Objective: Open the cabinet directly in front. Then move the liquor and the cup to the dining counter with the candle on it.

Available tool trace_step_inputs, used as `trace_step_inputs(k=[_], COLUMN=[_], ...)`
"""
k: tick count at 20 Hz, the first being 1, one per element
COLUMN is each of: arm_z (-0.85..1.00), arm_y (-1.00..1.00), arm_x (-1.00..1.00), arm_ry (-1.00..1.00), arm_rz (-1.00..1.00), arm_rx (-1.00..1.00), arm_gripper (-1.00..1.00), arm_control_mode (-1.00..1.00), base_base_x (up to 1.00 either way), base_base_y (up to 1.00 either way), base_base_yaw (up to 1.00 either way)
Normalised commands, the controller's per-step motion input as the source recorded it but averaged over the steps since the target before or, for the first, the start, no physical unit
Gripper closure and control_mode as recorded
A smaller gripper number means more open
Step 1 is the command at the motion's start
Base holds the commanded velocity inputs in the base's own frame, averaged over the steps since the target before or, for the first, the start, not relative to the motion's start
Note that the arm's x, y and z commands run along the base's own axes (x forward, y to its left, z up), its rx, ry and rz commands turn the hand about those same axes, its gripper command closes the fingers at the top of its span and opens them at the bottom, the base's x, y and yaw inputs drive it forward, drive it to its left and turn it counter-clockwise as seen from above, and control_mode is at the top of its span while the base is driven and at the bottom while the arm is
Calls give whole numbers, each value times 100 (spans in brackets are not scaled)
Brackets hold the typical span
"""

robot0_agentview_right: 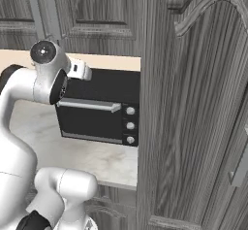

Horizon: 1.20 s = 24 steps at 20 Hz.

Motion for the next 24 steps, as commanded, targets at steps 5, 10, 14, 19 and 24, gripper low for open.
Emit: trace_step_inputs(k=[5,10,14,19,24], arm_z=[43,49,57,52,38], arm_y=[35,40,16,11,0], arm_x=[-6,-1,0,0,0], arm_ry=[-26,-27,-21,-19,-13], arm_rz=[0,0,0,0,0], arm_rx=[8,1,0,-2,0], arm_gripper=[-100,-100,-100,-100,-100], arm_control_mode=[-100,-100,-100,-100,-100], base_base_x=[0,0,0,0,0], base_base_y=[0,0,0,0,0], base_base_yaw=[0,0,0,0,0])
